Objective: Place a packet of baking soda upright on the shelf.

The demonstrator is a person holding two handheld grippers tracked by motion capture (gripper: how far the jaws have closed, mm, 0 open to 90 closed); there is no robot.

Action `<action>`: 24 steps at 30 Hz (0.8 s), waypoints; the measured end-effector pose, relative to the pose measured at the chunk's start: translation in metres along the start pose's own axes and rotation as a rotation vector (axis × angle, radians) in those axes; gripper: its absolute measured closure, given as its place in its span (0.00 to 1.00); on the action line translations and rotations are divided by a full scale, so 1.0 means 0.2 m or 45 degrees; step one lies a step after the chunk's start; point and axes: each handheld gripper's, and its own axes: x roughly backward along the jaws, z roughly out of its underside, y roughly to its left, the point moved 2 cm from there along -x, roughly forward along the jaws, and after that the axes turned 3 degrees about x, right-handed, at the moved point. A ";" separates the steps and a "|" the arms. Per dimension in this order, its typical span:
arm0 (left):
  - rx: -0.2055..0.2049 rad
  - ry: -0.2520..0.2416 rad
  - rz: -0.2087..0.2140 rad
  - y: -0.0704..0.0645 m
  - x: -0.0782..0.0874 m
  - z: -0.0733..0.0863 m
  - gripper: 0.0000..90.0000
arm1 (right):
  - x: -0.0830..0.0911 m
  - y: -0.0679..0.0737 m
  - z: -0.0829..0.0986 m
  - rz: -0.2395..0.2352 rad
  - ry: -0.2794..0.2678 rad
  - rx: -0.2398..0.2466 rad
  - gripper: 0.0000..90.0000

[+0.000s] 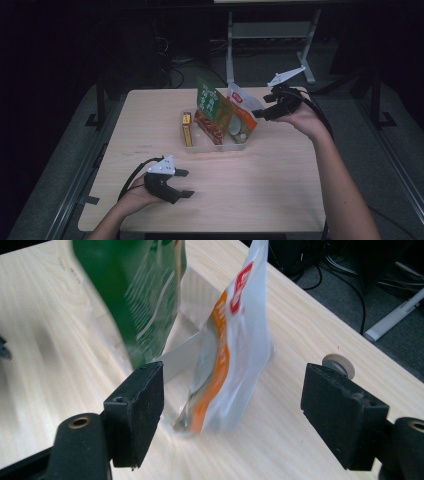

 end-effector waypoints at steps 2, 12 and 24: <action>-0.001 0.004 -0.001 0.00 0.00 0.00 0.28 | 0.03 0.02 0.03 0.004 -0.014 0.002 0.27; -0.004 0.009 0.002 0.00 0.00 0.00 0.28 | 0.09 0.14 0.17 0.017 -0.072 0.007 0.27; -0.016 0.018 0.009 -0.01 -0.01 0.01 0.28 | 0.08 0.29 0.40 -0.007 -0.092 -0.017 0.27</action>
